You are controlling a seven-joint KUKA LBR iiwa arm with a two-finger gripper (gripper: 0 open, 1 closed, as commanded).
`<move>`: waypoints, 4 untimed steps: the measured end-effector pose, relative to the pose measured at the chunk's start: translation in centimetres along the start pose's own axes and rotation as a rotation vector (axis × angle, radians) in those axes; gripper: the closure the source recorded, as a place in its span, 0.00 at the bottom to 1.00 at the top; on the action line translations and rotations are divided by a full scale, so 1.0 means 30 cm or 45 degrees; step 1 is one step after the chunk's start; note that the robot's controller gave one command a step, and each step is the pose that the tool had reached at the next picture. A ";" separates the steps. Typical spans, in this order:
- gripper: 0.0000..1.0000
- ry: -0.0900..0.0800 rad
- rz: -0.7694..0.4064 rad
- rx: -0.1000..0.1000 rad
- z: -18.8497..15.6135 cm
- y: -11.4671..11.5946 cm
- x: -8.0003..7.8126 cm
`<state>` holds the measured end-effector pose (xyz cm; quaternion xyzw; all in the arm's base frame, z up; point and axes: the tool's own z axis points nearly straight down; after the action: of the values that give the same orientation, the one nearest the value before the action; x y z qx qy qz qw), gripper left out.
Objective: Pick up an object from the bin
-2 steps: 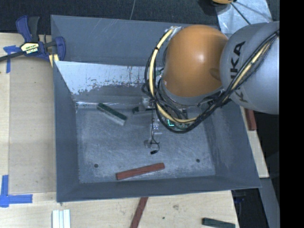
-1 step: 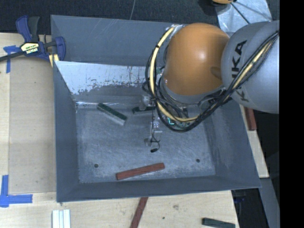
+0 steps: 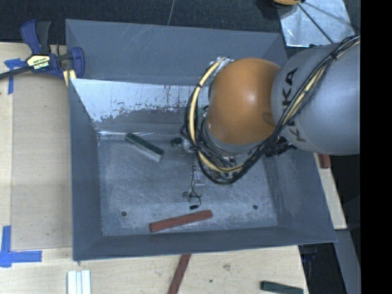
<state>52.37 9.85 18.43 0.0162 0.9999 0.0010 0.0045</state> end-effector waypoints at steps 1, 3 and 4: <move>0.00 0.003 -0.055 0.001 0.205 0.012 0.028; 0.00 0.010 -0.270 0.000 0.386 -0.149 0.069; 1.00 0.007 -0.914 0.002 0.370 -0.018 0.127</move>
Offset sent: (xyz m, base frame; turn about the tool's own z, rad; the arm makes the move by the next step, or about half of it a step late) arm -0.0224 -0.0309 -0.1143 -0.0970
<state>48.65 9.45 7.30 -0.3360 0.9419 -0.0014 0.0016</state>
